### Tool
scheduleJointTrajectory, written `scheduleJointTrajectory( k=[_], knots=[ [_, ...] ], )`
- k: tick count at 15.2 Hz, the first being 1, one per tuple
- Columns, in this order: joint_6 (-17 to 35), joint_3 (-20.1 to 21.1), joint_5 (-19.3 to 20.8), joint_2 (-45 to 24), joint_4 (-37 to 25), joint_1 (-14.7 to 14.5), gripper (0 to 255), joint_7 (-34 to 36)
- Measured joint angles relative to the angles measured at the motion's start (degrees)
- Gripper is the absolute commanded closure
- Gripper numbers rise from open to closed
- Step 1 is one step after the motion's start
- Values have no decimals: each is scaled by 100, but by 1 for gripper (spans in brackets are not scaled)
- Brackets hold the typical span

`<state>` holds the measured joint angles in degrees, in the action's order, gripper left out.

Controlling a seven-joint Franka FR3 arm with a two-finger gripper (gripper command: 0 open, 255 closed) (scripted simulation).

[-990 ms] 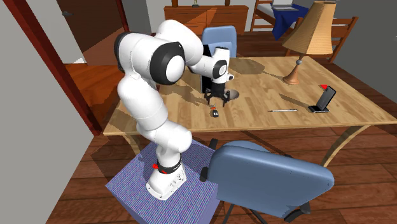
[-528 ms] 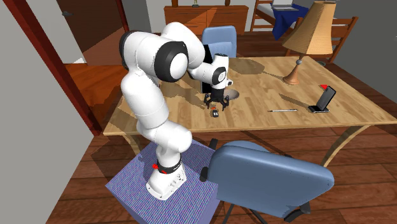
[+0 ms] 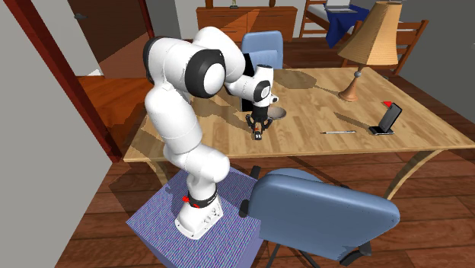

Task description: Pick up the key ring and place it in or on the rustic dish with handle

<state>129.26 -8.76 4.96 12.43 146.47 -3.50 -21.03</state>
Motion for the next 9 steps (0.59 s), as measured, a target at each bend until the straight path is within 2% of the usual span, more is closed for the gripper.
scheduleJointTrajectory(
  k=[9],
  knots=[
    [-48, 1, 3, 35, -13, 1, 255, 0]
  ],
)
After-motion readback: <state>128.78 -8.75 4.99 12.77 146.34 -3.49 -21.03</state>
